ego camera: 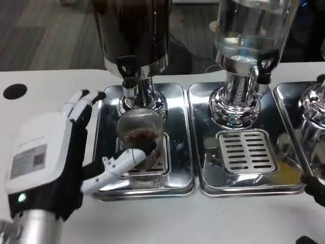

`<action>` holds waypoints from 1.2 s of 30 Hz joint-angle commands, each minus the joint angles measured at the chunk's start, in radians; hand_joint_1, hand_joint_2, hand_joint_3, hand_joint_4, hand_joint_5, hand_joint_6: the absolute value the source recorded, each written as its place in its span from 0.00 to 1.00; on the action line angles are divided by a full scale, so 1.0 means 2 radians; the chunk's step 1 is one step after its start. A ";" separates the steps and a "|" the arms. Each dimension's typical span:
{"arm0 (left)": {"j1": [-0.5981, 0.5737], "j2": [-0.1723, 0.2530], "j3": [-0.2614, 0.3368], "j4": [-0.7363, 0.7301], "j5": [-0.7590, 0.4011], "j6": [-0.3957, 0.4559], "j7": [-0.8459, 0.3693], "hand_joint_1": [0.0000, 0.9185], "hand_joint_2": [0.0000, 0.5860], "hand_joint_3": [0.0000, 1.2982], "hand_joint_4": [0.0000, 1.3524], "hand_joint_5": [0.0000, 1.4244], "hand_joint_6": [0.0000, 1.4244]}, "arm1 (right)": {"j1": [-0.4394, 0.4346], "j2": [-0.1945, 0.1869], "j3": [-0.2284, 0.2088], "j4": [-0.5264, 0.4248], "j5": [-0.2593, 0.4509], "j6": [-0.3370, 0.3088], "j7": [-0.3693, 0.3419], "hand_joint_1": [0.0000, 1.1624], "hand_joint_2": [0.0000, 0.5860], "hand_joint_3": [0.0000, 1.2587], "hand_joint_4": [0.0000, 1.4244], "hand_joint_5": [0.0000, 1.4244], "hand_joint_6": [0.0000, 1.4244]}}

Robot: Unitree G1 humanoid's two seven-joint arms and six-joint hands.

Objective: Grasp the cup under the faucet to collect the drink, then remove the cup.

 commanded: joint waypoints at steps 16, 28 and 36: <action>0.194 0.000 0.096 -0.008 -0.060 -0.107 0.067 0.00 0.04 0.15 0.05 0.13 0.33 | -0.070 0.027 0.025 -0.092 -0.051 0.131 0.010 0.54 0.18 0.13 0.10 0.09 0.08; 0.251 -0.001 0.112 0.016 -0.085 -0.175 0.090 0.00 0.05 0.15 0.05 0.13 0.33 | -0.171 0.040 0.085 -0.133 -0.154 0.222 -0.003 0.53 0.13 0.13 0.10 0.09 0.08; 0.288 -0.005 0.112 0.033 -0.092 -0.212 0.111 0.00 0.06 0.15 0.05 0.13 0.33 | -0.202 0.072 0.130 -0.172 -0.217 0.286 -0.028 0.52 0.06 0.06 0.06 0.06 0.06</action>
